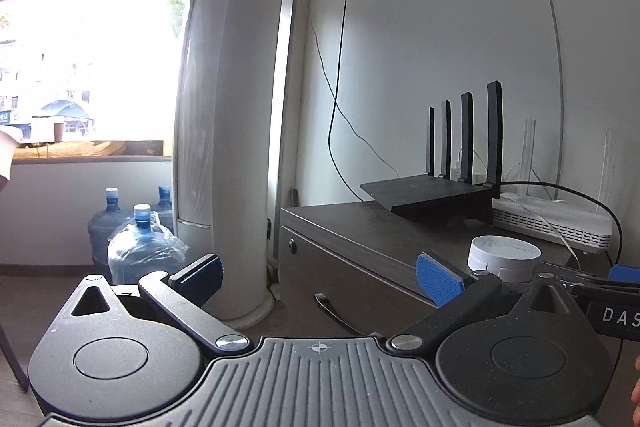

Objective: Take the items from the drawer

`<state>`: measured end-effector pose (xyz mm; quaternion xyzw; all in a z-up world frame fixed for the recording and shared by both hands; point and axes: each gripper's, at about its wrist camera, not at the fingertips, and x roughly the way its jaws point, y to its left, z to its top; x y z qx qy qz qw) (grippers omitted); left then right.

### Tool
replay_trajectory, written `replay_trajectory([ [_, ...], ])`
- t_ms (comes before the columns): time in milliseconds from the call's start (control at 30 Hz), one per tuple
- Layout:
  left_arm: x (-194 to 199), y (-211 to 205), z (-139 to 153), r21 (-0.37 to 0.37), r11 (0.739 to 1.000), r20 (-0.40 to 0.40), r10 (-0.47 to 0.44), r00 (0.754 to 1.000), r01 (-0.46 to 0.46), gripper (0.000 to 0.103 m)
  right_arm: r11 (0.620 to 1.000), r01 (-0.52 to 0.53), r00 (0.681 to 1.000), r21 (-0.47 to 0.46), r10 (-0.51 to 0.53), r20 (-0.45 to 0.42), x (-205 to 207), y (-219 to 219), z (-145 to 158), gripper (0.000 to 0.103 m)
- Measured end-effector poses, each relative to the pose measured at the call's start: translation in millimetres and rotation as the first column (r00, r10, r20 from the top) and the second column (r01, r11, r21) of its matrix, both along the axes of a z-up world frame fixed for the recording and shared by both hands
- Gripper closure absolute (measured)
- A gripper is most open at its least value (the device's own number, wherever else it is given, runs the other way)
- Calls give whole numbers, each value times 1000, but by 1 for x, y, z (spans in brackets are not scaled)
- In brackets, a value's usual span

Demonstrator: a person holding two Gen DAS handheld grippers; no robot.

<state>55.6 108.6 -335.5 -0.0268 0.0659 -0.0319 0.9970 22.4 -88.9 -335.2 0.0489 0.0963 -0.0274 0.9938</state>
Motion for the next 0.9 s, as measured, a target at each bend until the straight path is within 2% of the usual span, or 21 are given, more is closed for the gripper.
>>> replay_trajectory([
  [367, -1, 0, -1, -18, 999, -13, 34, 999, -34, 0, 1000, 5, 1000, 18, -5, -19, 0, -3, 0, 0],
  [900, -2, -4, -2, 2, 1000, -19, 4, 1000, -4, 0, 1000, 12, 1000, 19, -11, -21, 1, -6, -2, 0],
])
